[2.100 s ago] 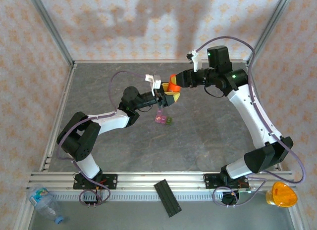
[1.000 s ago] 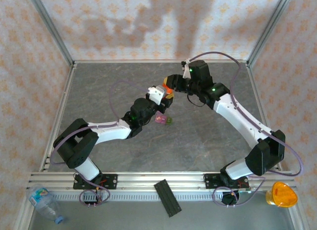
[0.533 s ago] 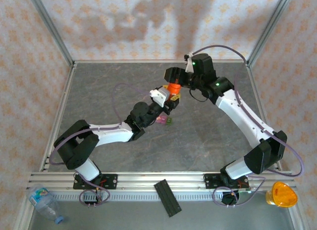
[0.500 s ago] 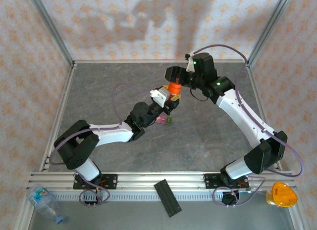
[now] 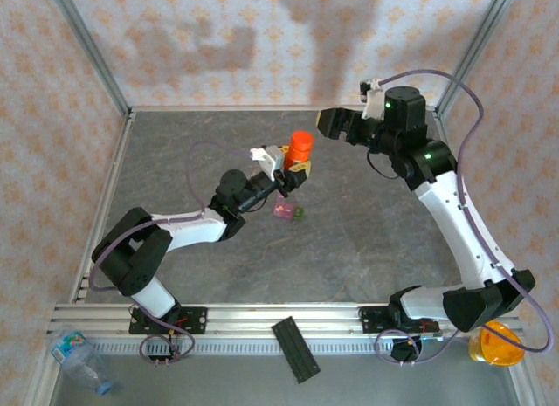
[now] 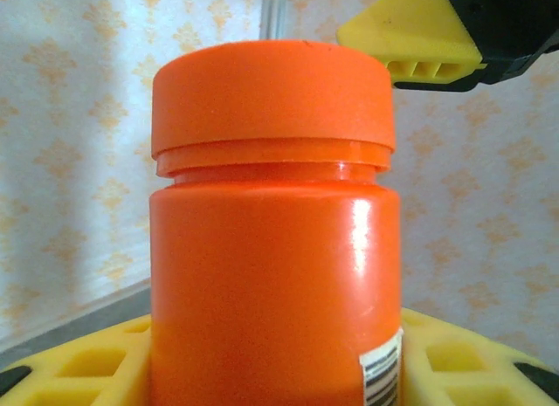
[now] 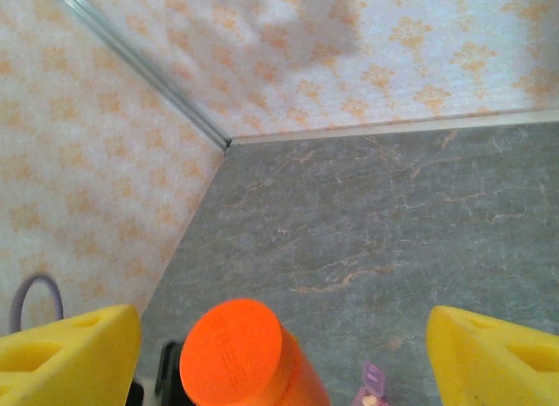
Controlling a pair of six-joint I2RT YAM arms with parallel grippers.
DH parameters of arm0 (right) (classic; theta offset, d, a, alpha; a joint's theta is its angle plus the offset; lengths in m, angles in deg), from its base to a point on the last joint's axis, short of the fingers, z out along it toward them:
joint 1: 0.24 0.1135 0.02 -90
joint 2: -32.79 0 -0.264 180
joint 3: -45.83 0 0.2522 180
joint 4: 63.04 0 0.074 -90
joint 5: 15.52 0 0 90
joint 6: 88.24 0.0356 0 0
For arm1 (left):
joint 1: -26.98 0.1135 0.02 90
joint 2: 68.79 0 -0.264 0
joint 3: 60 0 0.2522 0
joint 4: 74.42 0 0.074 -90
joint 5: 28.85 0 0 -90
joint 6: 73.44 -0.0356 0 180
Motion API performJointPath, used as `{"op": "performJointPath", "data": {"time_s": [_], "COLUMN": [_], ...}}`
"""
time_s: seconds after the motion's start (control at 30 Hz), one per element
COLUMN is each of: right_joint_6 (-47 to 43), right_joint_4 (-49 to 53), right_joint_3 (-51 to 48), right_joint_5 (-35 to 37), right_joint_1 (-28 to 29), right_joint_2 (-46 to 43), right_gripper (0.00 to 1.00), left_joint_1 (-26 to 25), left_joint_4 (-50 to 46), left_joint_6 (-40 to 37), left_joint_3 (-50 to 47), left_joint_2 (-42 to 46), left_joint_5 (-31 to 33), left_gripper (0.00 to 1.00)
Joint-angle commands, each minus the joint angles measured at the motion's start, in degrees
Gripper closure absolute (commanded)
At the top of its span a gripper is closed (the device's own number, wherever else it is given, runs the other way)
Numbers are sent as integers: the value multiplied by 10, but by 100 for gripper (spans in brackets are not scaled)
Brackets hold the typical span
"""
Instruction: Sort the pills into containers
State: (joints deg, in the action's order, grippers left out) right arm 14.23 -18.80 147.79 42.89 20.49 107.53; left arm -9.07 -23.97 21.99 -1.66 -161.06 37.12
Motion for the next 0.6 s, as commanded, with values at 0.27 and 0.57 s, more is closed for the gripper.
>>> {"op": "performJointPath", "data": {"time_s": [0.27,0.57], "right_joint_6": [-162,-167], "right_joint_4": [109,116], "right_joint_3": [91,110], "right_joint_5": [-145,-184], "right_joint_1": [-4,-3], "right_joint_2": [54,80], "right_gripper": [17,18], "left_joint_1": [52,52], "left_joint_4": [63,65], "left_joint_6": [185,218], "left_joint_3": [80,100], "left_joint_2": [-17,-35], "left_joint_5": [-244,-276], "left_gripper": [100,100]}}
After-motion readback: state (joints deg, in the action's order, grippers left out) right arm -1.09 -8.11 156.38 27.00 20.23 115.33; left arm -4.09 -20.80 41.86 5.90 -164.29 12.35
